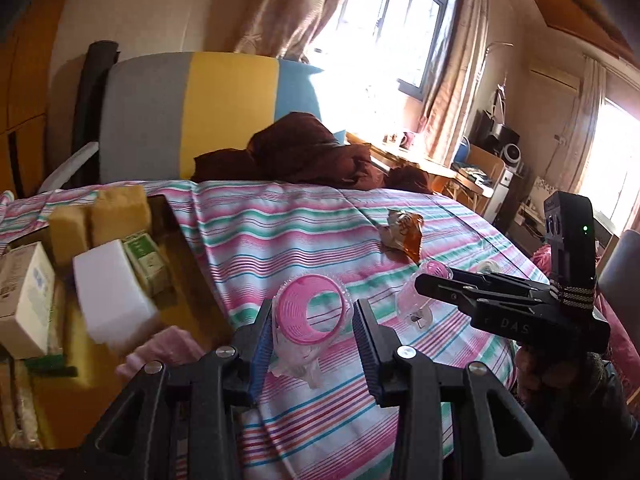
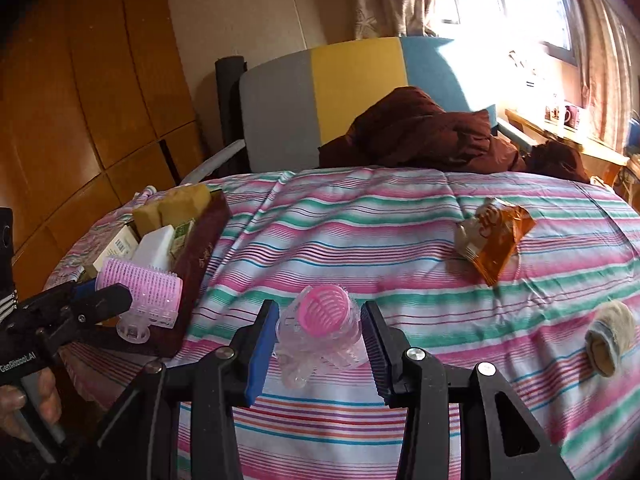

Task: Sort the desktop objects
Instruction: 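Carry both hair rollers toward the gold tray, then lower both hair rollers into the tray and open both tools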

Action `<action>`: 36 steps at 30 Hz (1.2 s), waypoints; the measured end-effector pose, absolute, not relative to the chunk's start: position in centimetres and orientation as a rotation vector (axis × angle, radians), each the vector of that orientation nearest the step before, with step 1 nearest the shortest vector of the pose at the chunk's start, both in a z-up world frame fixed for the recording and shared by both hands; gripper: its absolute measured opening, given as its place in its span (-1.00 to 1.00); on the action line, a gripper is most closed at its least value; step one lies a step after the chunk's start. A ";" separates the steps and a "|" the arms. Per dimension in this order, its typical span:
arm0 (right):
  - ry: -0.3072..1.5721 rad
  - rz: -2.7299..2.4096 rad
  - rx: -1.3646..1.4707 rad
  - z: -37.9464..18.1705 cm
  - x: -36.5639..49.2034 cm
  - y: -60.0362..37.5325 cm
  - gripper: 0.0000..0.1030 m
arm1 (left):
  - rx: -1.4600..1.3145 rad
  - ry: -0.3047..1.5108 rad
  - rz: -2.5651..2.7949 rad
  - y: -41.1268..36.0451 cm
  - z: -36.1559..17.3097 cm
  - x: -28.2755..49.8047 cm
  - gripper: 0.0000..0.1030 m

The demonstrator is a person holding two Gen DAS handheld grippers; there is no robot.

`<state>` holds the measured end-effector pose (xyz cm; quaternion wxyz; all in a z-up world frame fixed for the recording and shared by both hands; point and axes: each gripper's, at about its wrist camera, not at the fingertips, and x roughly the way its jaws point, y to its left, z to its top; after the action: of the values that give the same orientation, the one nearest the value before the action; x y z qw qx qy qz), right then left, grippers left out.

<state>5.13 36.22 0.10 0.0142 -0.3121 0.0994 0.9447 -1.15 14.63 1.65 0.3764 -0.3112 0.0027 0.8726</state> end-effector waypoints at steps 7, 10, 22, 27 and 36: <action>0.270 3.155 -0.993 2.3 2.2 29.7 -0.16 | -0.787 -0.047 2.403 6.6 2.3 -2.1 -0.25; 0.252 3.257 -1.023 2.8 0.7 26.3 -0.16 | -0.816 -0.062 2.461 3.8 1.6 -2.6 -0.25; 0.165 3.422 -1.258 0.9 -4.9 16.5 -0.16 | -0.918 -0.116 2.520 -0.6 -1.4 -4.6 -0.25; 0.151 3.423 -1.345 -0.2 -6.5 15.3 -0.16 | -0.952 -0.139 2.539 -1.3 -2.4 -5.1 -0.25; 0.087 3.403 -1.553 -2.5 -7.9 13.7 -0.01 | -1.006 -0.143 2.554 -1.6 -3.6 -5.4 -0.25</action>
<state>-7.90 13.69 -2.48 -0.2956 -0.3964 0.0221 0.8689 -5.35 -1.58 -3.64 0.1950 -0.3590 -0.0511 0.9113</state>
